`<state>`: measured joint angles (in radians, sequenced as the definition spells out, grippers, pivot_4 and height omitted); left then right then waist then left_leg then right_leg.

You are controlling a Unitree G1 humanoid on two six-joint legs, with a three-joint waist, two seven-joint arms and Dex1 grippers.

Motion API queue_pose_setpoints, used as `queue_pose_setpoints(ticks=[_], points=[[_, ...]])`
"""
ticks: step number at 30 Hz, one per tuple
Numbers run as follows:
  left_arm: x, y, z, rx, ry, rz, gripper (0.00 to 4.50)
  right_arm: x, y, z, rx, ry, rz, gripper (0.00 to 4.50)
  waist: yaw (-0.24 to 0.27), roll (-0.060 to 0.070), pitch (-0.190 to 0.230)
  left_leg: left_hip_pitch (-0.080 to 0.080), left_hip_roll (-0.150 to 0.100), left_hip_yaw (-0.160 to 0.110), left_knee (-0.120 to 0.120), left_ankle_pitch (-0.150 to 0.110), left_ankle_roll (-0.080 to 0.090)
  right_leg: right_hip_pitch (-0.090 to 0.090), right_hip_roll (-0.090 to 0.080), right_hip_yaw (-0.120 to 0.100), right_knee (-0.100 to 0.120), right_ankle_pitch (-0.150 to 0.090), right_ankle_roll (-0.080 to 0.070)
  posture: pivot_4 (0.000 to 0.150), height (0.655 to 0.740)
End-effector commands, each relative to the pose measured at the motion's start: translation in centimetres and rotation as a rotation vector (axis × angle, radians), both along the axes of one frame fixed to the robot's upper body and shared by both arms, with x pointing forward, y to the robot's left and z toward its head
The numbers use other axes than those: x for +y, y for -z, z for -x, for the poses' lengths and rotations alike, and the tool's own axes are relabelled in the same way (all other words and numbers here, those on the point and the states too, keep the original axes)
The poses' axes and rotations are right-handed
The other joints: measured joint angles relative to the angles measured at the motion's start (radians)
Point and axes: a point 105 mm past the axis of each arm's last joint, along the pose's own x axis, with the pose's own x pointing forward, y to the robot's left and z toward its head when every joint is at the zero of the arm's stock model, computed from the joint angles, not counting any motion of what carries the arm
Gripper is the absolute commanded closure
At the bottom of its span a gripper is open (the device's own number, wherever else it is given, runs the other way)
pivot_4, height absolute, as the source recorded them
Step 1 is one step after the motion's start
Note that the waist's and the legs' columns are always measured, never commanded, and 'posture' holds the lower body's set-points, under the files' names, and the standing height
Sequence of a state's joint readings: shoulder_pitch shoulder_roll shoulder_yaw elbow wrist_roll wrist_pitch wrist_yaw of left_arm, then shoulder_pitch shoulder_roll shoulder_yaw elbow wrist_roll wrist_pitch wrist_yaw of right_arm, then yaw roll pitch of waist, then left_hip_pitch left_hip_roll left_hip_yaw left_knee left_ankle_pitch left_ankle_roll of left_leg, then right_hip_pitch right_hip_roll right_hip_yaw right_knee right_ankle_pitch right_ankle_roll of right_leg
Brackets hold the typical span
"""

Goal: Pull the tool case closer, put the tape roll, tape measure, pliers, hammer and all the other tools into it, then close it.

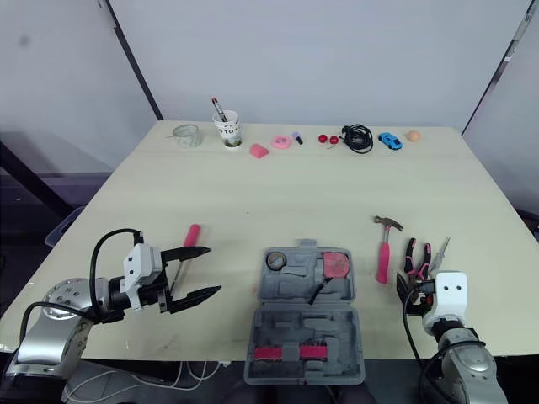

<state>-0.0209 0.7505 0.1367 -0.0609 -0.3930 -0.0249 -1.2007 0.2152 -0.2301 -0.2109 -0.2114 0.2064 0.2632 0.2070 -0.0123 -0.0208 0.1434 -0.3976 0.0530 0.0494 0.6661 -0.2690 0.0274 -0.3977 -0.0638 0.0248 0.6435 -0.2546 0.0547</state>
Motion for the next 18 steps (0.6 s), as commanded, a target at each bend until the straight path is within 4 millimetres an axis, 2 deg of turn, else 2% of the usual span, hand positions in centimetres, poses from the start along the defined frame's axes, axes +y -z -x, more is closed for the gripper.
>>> queue_pose_setpoints(ticks=[1, 13, 16, 18], points=[[-1.5, -1.3, 0.3, -0.011, 0.118, -0.010, 0.00, -0.6, 0.5, -0.1, 0.021, 0.057, 0.024, 0.01, 0.000, 0.000, 0.000, 0.000, 0.000, 0.000, 0.000, 0.000, 0.000, 0.000, 0.001, 0.000, 0.000, 0.000, 0.000, 0.150, 0.7400], [-5.1, -4.6, 0.8, -0.022, 0.323, -0.016, 0.00, 0.5, 1.6, -1.5, 0.045, 0.138, -0.098, 0.01, -0.002, 0.000, 0.000, 0.000, -0.003, -0.001, 0.000, 0.000, 0.000, 0.000, 0.004, 0.001, 0.001, 0.000, 0.001, 0.150, 0.7400], [-5.3, -4.9, 0.8, -0.018, 0.328, -0.014, 0.00, 0.5, 1.7, -1.5, 0.053, 0.162, -0.109, 0.73, -0.002, 0.000, 0.000, 0.000, -0.003, -0.001, 0.001, 0.000, 0.000, 0.000, 0.004, 0.001, 0.001, 0.000, 0.001, 0.150, 0.7400], [-5.5, -4.9, 0.8, -0.017, 0.328, -0.013, 0.00, 0.5, 1.8, -1.6, 0.057, 0.169, -0.106, 1.69, -0.002, 0.000, 0.000, 0.000, -0.003, -0.001, 0.001, 0.000, 0.000, 0.000, 0.004, 0.001, 0.001, 0.000, 0.002, 0.150, 0.7400]])
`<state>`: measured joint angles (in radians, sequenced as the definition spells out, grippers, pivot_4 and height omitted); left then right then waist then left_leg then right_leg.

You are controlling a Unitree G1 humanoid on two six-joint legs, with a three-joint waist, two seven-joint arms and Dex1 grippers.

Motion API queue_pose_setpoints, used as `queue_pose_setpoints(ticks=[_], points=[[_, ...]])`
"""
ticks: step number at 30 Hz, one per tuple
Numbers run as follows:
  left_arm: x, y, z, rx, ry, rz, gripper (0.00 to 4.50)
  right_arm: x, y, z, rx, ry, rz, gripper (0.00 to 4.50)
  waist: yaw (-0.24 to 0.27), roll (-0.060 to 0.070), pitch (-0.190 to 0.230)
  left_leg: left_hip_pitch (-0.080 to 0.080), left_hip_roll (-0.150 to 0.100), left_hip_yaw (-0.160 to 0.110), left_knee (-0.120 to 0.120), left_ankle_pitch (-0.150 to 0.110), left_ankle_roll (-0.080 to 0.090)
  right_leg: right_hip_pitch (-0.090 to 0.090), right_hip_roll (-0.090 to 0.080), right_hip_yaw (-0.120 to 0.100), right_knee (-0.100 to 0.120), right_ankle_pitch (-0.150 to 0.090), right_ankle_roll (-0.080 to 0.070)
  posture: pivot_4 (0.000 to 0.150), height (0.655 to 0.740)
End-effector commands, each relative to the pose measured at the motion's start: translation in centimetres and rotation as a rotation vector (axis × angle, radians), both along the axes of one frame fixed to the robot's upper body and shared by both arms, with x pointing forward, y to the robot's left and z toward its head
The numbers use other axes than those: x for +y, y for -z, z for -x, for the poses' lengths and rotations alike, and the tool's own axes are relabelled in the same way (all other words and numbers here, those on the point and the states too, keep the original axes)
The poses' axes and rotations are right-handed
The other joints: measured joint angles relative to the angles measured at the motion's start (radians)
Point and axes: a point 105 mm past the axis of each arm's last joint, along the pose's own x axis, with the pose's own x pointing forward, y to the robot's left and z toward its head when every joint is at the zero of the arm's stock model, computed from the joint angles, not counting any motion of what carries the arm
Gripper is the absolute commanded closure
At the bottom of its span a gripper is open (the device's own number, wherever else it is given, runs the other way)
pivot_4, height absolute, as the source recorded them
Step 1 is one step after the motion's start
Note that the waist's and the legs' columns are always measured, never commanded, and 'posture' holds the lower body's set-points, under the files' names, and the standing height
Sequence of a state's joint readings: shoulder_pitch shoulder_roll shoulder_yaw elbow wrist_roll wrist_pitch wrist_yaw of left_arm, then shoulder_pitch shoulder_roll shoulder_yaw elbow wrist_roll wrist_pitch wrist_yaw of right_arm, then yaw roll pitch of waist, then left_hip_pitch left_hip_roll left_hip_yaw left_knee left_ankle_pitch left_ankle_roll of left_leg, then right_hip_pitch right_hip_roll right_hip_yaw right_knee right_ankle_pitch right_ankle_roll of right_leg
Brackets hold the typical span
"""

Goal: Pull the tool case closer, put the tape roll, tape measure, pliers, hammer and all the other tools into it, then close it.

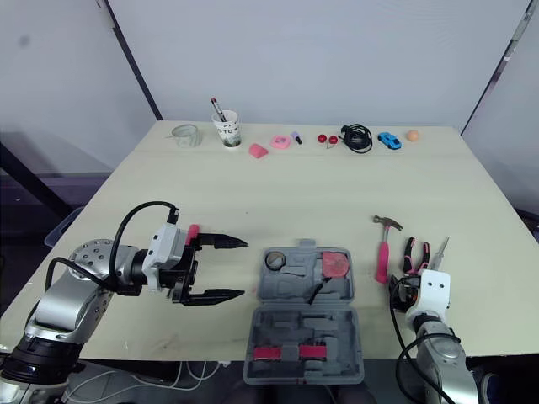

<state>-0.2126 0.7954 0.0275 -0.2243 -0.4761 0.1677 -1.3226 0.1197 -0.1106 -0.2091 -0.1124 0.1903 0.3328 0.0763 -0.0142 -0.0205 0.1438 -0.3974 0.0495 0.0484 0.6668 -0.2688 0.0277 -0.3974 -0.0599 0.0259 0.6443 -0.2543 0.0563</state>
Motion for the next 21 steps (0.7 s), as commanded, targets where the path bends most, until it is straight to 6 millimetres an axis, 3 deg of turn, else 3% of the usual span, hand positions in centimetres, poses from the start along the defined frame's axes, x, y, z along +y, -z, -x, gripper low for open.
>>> queue_pose_setpoints(ticks=[1, 4, 13, 21], points=[[-0.5, -0.8, 0.3, -0.018, 0.021, 0.009, 0.00, -0.5, -0.6, -0.2, -0.015, 0.031, 0.007, 2.23, 0.000, 0.000, 0.000, 0.000, 0.000, 0.000, 0.000, 0.000, 0.000, 0.000, 0.000, 0.000, 0.000, 0.000, 0.000, 0.150, 0.7400], [-0.5, -0.7, 0.3, -0.017, 0.019, 0.010, 0.00, -0.8, -0.5, -0.3, -0.010, 0.048, 0.007, 3.55, -0.001, 0.000, 0.000, 0.000, 0.001, 0.000, 0.000, 0.000, 0.000, 0.000, 0.002, 0.000, 0.000, 0.000, 0.000, 0.150, 0.7400], [-0.7, -1.0, 0.4, -0.016, 0.014, 0.035, 0.00, -0.9, -0.6, -0.5, -0.016, 0.028, 0.026, 3.53, -0.001, 0.000, 0.000, 0.000, 0.003, 0.001, 0.000, 0.000, 0.000, 0.000, 0.005, 0.002, 0.000, 0.000, -0.001, 0.150, 0.7400], [-0.9, -1.5, 0.5, -0.002, 0.027, 0.071, 0.00, -0.7, -4.1, -0.4, -0.102, -0.123, 0.161, 3.53, 0.001, 0.002, 0.001, 0.000, 0.003, 0.001, 0.000, 0.000, 0.000, 0.000, 0.005, 0.002, 0.000, 0.000, -0.001, 0.150, 0.7400]])
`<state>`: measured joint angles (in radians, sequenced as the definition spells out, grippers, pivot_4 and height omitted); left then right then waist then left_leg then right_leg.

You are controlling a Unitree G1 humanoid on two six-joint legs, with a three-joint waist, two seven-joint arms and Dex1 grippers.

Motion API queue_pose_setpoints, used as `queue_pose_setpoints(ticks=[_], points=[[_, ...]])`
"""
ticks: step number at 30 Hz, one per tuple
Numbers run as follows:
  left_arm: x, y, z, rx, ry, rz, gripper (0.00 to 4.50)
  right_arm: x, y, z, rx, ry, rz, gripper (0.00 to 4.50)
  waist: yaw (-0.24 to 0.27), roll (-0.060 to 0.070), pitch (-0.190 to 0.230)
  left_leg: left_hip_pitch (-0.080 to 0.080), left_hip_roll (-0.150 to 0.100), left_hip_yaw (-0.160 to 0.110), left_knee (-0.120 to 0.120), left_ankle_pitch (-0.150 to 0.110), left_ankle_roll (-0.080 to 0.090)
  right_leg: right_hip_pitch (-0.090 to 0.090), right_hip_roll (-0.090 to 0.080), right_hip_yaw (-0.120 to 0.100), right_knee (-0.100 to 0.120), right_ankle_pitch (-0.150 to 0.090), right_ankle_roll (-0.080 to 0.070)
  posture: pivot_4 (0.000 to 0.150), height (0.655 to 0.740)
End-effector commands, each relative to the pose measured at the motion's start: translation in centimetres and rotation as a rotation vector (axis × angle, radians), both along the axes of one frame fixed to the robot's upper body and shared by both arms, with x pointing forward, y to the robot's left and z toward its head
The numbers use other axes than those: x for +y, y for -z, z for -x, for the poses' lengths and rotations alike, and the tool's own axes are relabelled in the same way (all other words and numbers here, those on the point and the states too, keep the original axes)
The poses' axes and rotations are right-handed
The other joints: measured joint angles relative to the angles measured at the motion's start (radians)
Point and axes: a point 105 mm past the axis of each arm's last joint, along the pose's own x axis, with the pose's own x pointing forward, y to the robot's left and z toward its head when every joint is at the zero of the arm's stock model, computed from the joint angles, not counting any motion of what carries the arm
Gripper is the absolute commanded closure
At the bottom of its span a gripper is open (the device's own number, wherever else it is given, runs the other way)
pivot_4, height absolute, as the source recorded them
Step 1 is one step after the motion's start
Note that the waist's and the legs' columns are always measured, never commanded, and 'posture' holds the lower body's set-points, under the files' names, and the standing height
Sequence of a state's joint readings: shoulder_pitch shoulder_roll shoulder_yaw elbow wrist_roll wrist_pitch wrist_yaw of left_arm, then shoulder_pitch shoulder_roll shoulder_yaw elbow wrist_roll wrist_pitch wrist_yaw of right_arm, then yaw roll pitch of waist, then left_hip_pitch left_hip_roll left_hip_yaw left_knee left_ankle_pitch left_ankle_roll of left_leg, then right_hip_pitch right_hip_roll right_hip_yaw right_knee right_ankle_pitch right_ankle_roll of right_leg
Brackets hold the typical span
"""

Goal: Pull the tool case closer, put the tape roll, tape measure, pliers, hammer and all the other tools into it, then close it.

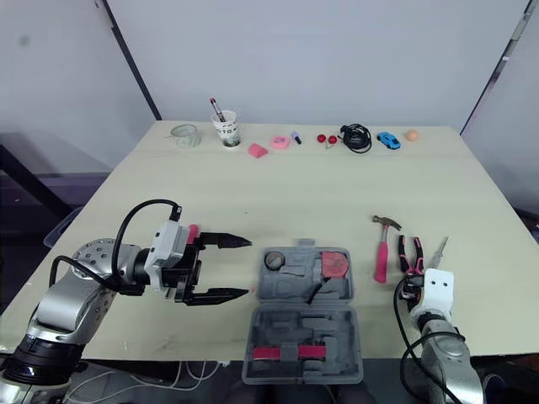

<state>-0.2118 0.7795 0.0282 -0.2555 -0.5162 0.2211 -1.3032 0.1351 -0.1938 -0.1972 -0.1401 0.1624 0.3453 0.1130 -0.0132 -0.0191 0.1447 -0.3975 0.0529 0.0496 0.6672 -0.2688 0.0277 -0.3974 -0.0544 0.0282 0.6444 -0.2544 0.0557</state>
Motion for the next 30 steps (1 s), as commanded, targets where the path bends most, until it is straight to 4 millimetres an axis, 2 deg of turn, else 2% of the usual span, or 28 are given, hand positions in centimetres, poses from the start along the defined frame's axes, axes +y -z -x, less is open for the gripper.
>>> queue_pose_setpoints(ticks=[1, 4, 8, 15, 23, 30], points=[[-0.2, -1.2, 0.2, -0.032, 0.020, 0.024, 0.00, 0.4, -3.9, -0.6, -0.121, -0.093, 0.060, 3.53, -0.001, 0.001, 0.001, 0.000, 0.000, 0.000, 0.000, 0.000, 0.000, 0.000, 0.000, 0.000, 0.000, 0.000, 0.000, 0.150, 0.7400], [-0.1, -1.5, 0.2, -0.011, 0.045, 0.027, 0.00, 1.2, -5.7, -0.8, -0.147, -0.191, 0.066, 3.53, -0.002, 0.001, 0.001, 0.000, 0.000, 0.000, 0.000, 0.000, 0.000, 0.000, 0.001, 0.000, 0.000, 0.000, 0.000, 0.150, 0.7400], [0.6, -1.6, 0.1, 0.005, 0.072, 0.003, 0.00, 3.6, -7.8, -0.9, -0.155, -0.413, 0.089, 3.53, -0.001, 0.002, 0.001, 0.000, 0.001, 0.000, 0.000, 0.000, 0.000, 0.000, 0.002, 0.000, 0.000, 0.000, 0.000, 0.150, 0.7400], [1.9, -2.1, -0.5, 0.005, 0.065, -0.014, 0.00, 8.0, -9.8, -0.4, -0.094, -0.763, 0.124, 3.53, 0.000, 0.001, 0.002, 0.000, 0.001, 0.001, 0.001, 0.000, 0.000, 0.000, 0.002, 0.000, 0.000, 0.000, 0.000, 0.150, 0.7400], [3.4, -2.1, -0.7, 0.002, 0.038, -0.036, 0.00, 12.3, -9.5, 1.4, 0.062, -1.164, 0.245, 3.53, 0.002, 0.000, 0.002, -0.001, 0.001, 0.000, 0.001, 0.000, 0.000, 0.000, 0.002, -0.001, 0.000, 0.000, 0.000, 0.150, 0.7400], [4.8, -1.7, -0.6, 0.011, 0.040, -0.089, 0.00, 14.6, -8.9, 0.7, 0.193, -1.354, 0.401, 3.53, 0.001, -0.001, 0.003, -0.001, 0.001, 0.000, 0.002, 0.000, 0.000, 0.000, 0.002, -0.002, 0.000, 0.000, 0.000, 0.150, 0.7400]])
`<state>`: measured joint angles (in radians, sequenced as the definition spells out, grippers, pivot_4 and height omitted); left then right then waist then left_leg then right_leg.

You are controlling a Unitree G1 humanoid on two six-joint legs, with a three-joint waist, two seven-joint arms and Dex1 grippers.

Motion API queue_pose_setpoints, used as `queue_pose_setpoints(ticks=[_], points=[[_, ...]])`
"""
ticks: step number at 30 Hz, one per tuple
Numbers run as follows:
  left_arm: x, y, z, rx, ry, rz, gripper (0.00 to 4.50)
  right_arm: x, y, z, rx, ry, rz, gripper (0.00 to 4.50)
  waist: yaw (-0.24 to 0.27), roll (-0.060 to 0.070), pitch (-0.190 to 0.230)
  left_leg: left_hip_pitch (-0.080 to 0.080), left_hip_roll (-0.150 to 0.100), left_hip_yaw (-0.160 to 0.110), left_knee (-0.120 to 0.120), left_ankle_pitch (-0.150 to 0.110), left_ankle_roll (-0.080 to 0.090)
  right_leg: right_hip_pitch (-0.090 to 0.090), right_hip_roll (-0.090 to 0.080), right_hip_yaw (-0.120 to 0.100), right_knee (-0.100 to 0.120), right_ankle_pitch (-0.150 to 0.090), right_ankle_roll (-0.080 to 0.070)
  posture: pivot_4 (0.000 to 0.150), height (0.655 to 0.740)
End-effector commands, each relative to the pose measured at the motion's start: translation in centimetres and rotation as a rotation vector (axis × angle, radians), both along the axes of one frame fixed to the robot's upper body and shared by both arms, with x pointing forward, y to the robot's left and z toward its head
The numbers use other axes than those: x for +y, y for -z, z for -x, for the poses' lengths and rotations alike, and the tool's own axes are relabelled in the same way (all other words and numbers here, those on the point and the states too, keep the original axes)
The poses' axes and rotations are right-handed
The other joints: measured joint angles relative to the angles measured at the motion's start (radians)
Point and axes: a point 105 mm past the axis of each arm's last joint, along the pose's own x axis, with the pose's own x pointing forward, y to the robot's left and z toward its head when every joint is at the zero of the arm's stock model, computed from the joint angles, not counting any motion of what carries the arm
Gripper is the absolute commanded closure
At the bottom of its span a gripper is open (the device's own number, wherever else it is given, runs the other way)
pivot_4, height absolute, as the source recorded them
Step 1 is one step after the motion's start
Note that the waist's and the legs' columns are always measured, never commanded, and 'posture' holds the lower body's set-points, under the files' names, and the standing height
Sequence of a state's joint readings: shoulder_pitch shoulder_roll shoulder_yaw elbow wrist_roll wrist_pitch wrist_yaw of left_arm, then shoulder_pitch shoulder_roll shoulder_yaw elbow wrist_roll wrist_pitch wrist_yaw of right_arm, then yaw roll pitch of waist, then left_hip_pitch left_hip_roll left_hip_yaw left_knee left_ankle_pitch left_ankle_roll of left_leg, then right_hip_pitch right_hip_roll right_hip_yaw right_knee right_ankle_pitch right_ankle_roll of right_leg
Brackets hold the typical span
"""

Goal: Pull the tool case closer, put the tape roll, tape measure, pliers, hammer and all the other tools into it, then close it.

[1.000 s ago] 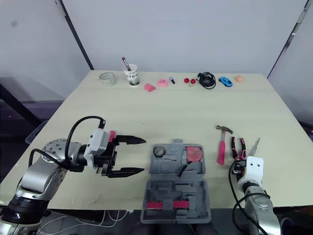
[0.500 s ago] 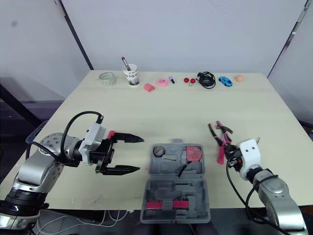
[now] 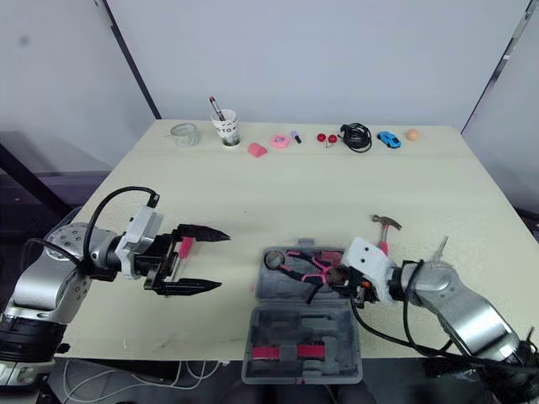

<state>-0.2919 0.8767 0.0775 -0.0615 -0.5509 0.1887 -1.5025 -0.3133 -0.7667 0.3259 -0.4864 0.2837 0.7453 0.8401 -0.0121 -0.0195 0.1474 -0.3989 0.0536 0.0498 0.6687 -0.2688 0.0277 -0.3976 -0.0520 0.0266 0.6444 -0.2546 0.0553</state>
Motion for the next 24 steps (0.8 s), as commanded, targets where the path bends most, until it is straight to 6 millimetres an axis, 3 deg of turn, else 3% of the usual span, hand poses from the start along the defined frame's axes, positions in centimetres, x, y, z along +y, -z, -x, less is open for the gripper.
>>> queue_pose_setpoints(ticks=[1, 11, 24], points=[[1.1, -0.6, 0.2, -0.032, 0.003, -0.037, 0.00, 1.0, -0.3, -0.6, -0.017, -0.076, 0.081, 3.53, 0.000, 0.000, 0.000, 0.000, 0.000, 0.000, 0.000, 0.000, 0.000, 0.000, 0.000, 0.000, 0.000, 0.000, 0.000, 0.150, 0.7400], [2.5, 0.5, 0.8, 0.002, -0.024, -0.082, 0.00, 1.9, 0.8, -1.8, -0.039, -0.166, 0.246, 3.53, 0.003, 0.000, 0.000, -0.001, 0.000, 0.000, 0.000, 0.000, 0.000, 0.000, 0.000, -0.001, 0.000, 0.000, 0.000, 0.150, 0.7400], [2.5, 0.8, 0.3, 0.002, -0.027, -0.091, 0.00, 3.0, 1.6, -2.7, -0.042, -0.208, 0.265, 3.53, 0.001, 0.000, 0.000, -0.001, 0.000, 0.000, 0.000, 0.000, 0.000, 0.000, 0.000, -0.001, 0.000, 0.000, 0.001, 0.150, 0.7400]])
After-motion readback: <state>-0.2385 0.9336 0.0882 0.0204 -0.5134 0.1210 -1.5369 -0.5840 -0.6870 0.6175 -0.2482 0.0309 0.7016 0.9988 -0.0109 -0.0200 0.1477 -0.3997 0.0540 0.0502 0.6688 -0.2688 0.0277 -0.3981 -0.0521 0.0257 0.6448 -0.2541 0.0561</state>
